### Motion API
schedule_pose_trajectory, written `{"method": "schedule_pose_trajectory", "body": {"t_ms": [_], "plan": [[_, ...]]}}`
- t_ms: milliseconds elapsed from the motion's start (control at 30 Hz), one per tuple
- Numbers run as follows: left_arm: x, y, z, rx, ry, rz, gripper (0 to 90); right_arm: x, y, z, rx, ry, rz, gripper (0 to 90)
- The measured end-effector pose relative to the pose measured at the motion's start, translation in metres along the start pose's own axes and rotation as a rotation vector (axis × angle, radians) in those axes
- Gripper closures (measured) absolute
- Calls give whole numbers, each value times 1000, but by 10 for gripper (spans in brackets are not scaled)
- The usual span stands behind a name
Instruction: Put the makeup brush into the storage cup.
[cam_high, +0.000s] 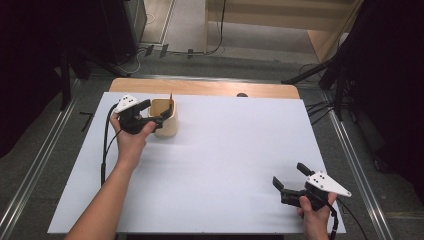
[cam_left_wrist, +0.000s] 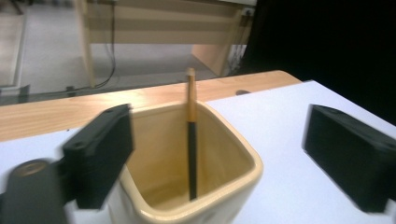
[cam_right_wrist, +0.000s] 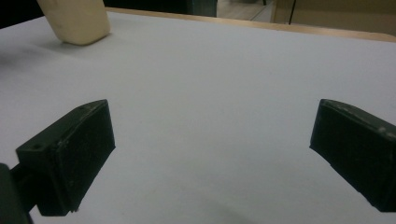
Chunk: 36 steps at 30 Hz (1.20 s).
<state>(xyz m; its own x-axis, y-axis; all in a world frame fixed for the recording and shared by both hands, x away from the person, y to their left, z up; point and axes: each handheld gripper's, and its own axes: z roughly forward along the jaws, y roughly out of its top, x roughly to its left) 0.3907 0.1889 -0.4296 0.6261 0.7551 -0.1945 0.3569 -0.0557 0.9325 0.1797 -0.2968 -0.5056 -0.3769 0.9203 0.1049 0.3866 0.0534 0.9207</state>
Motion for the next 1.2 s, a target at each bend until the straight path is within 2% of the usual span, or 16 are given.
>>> {"method": "schedule_pose_trajectory", "body": {"t_ms": [133,300,433,800,967,1200], "plan": [[0,0,-8,-17,-14,-33,0,0,0,0,0,-1,0,2],[-6,-3,-22,-33,-20,-2,0,1,0,0,4,1,-3,2],[-9,-10,-33,-38,-18,6,0,2,0,0,3,-1,-1,2],[-19,-32,-53,-19,-15,40,0,2,0,1,3,0,-5,2],[-23,-42,-64,-26,-34,16,0,3,0,1,2,1,-8,2],[-28,-60,-75,-7,-37,23,0,2,0,0,5,0,-3,2]]}}
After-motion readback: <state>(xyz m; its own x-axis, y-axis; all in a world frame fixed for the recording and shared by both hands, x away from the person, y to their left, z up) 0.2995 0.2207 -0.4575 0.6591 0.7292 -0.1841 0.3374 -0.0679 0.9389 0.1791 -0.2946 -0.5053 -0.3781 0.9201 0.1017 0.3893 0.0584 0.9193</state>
